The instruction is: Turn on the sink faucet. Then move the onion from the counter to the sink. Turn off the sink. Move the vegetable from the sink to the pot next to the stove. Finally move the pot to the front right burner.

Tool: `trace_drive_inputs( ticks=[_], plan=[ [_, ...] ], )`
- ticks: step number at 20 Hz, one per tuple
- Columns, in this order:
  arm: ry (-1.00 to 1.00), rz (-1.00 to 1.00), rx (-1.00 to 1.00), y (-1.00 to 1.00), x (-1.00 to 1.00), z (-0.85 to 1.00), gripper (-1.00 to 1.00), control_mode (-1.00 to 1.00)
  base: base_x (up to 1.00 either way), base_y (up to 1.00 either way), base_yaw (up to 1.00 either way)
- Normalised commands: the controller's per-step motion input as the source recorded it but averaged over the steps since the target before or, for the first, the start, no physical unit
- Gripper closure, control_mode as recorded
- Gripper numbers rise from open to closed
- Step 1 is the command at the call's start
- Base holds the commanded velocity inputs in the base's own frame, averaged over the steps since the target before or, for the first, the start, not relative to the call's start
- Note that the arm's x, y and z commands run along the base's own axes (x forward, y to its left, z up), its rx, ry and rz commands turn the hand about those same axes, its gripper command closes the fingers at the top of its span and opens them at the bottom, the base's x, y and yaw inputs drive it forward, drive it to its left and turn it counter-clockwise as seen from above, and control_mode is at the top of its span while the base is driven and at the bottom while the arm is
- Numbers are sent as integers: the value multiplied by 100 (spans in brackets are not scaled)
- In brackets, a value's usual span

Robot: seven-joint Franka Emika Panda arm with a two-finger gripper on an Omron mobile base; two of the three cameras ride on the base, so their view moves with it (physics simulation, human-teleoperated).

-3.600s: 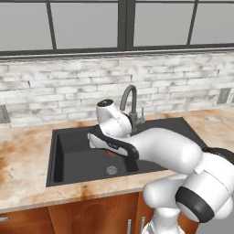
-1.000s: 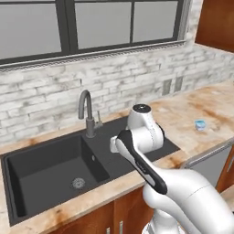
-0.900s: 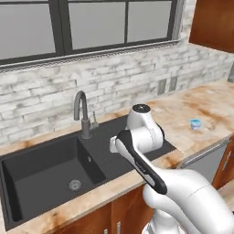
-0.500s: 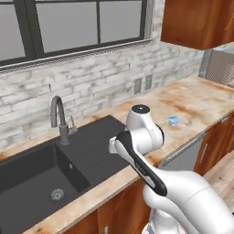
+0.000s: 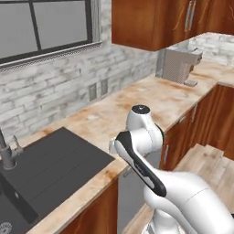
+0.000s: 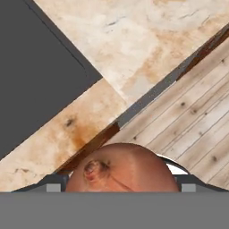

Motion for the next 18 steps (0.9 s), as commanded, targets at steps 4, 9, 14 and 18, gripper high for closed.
trace_drive_inputs(
  ticks=[4,9,14,18],
  plan=[
    [0,0,0,0,0,0,100,100,0,-74,-35],
    [0,0,0,0,0,0,100,100,0,-76,-35],
    [0,0,0,0,0,0,100,100,0,-67,-35],
    [0,0,0,0,0,0,100,100,0,-53,-37]
  ],
)
